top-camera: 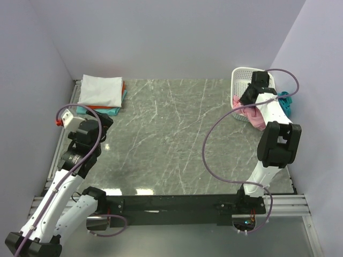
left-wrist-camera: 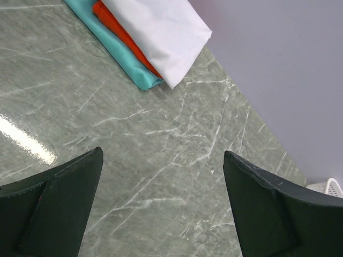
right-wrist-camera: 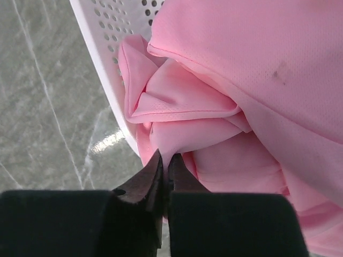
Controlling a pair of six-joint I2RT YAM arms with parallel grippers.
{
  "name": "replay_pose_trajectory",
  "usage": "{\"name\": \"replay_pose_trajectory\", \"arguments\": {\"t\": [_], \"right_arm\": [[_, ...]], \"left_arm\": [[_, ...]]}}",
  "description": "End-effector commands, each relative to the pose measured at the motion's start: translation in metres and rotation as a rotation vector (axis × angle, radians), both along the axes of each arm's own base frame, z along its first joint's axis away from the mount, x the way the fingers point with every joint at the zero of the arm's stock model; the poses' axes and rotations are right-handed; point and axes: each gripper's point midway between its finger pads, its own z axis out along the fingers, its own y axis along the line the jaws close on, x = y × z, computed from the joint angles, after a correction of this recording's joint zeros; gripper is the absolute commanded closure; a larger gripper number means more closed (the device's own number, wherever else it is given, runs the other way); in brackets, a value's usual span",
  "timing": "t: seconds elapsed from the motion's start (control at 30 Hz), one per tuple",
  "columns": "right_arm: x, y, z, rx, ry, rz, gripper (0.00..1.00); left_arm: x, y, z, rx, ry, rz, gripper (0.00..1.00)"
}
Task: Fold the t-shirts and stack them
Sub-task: Grab the tshirt from the pile
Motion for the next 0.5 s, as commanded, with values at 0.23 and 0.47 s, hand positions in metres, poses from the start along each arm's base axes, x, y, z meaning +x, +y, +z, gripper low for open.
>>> {"name": "replay_pose_trajectory", "arguments": {"t": [0.23,0.47], "right_arm": [[-0.006,0.002,0.102,-0.035,-0.191,0.038,1.00],[-0.048,0.051,0.214,0.020,-0.462,0.228,1.00]], "left_arm": [[0.006,-0.011,-0.004,0.030,0.068,-0.070,0.01],[0.006,-0.019,-0.011,0.028,0.107,-0.110,0.01]]}}
